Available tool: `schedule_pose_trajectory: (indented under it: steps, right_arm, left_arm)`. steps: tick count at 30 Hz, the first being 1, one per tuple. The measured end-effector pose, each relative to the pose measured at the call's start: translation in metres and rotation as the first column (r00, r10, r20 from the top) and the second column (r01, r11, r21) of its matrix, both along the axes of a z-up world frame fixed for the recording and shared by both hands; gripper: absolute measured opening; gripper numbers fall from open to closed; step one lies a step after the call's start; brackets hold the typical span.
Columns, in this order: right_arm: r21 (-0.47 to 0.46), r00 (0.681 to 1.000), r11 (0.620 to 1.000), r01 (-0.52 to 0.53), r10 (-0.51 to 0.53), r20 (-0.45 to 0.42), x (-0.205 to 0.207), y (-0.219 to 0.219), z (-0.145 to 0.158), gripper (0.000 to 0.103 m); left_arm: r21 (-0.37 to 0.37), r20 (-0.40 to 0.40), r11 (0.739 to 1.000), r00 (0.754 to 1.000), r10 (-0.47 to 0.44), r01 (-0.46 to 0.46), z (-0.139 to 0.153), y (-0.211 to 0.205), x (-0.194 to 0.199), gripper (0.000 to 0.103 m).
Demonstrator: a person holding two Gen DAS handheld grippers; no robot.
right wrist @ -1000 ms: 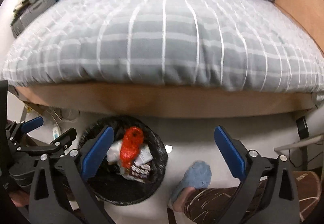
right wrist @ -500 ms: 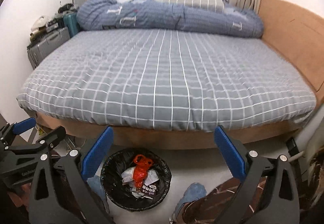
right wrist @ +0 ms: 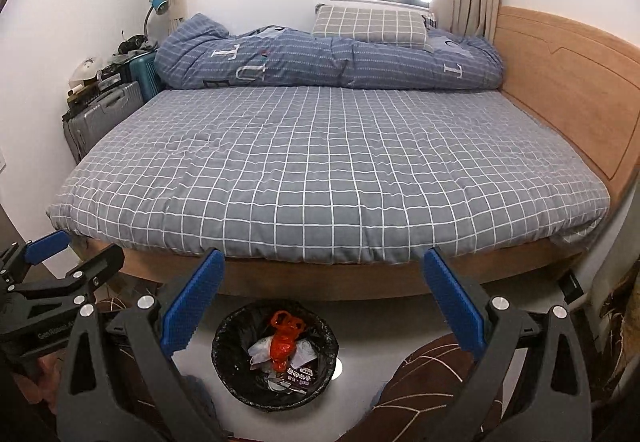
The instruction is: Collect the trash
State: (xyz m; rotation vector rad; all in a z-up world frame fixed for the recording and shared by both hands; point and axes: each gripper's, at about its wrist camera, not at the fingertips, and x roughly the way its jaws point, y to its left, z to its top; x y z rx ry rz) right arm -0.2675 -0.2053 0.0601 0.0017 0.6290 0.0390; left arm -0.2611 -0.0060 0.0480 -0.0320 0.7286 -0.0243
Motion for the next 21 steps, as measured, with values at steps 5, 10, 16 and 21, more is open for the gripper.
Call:
schedule_pose_trajectory:
  steps: [5,10,16,21]
  right_arm:
    - [-0.006,1.0,1.0,0.0,0.0,0.005,-0.0024,0.0008,0.0014,0.095]
    - [0.0,1.0,1.0,0.003,-0.003,0.01,-0.0045,-0.0003,0.0026,0.095]
    - [-0.003,1.0,1.0,-0.002,0.002,0.007,-0.0059,0.0002,0.0012,0.095]
    - [-0.003,1.0,1.0,-0.003,0.003,0.004,-0.0067,0.0006,0.0006,0.095]
  left_arm:
    - [-0.006,0.009,1.0,1.0,-0.002,0.002,0.0027,0.0001,-0.0019,0.097]
    - [-0.008,0.012,1.0,1.0,-0.004,0.004,0.0034,0.0003,-0.0044,0.097]
    - [-0.008,0.008,1.0,1.0,-0.005,0.005,0.0011,0.0016,-0.0074,0.097]
    - [-0.009,0.01,1.0,1.0,-0.007,0.007,0.001,0.0012,-0.0076,0.097]
